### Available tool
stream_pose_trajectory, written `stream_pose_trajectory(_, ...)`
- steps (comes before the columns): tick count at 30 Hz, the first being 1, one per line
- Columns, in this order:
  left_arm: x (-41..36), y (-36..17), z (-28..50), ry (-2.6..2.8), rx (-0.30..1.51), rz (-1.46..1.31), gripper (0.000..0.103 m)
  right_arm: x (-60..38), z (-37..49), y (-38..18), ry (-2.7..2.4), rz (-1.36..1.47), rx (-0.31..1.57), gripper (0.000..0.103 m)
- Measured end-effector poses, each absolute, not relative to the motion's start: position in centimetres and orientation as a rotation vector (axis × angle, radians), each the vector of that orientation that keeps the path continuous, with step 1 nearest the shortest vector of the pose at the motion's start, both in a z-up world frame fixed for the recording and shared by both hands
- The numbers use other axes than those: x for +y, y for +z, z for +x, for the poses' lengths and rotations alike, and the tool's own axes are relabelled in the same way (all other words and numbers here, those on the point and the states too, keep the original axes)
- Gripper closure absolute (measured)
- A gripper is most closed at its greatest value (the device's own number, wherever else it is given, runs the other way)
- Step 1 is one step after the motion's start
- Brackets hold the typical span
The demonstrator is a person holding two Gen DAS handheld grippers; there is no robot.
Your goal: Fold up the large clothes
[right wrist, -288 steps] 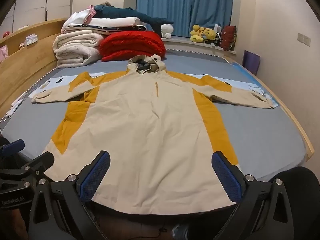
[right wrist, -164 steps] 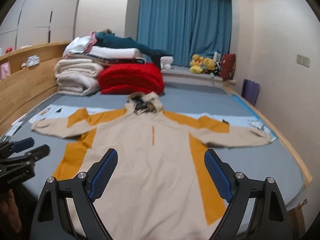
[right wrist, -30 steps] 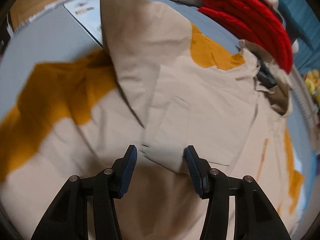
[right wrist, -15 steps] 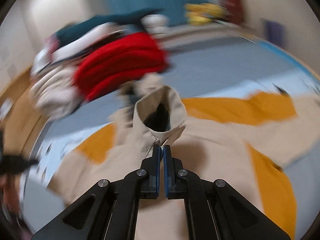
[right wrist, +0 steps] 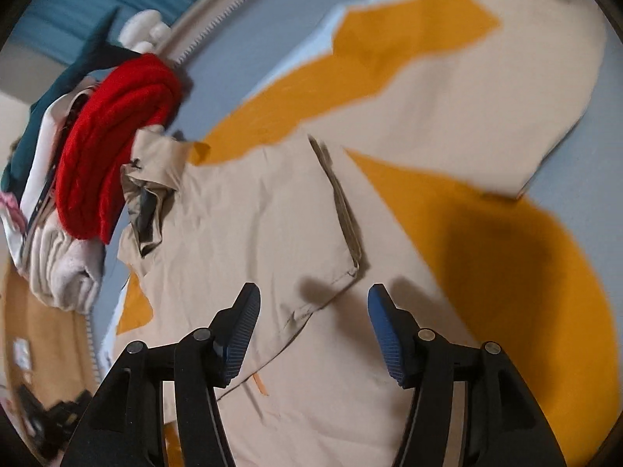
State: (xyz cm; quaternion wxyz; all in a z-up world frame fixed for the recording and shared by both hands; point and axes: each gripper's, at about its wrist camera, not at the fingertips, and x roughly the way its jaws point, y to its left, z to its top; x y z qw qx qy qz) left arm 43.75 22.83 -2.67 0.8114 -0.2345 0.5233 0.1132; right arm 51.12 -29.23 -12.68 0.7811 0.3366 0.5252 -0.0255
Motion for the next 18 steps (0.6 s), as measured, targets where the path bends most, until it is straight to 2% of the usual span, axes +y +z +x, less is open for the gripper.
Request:
stream_pose_trajectory(2, 22.9, -3.1, 43.8, 0.242, 1.127, -0.503, 0.089, -29.7, 51.9, -14.5, -0.037, 0.778, 1.188, 0.046)
stream_pose_trajectory(3, 22.9, -3.2, 43.8, 0.244, 1.129, -0.504, 0.089, -29.9, 52.1, -15.0, -0.044, 0.801, 1.195, 0.059)
stream_pose_trajectory(4, 23.0, -3.3, 43.9, 0.245, 1.132, -0.504, 0.089, -30.1, 52.3, -15.4, -0.047, 0.821, 1.196, 0.084)
stream_pose_trajectory(6, 23.0, -3.6, 44.0, 0.244, 1.139, -0.503, 0.089, -30.5, 52.7, -15.4, -0.041, 0.826, 1.187, 0.09)
stream_pose_trajectory(13, 21.5, -5.5, 44.8, 0.185, 1.201, -0.495, 0.089, -31.0, 50.7, -6.6, -0.093, 0.649, 0.892, 0.093)
stream_pose_trajectory(18, 19.0, -8.2, 45.0, 0.107, 1.279, -0.462, 0.089, -32.5, 51.3, -8.1, -0.213, 0.613, 0.979, 0.088)
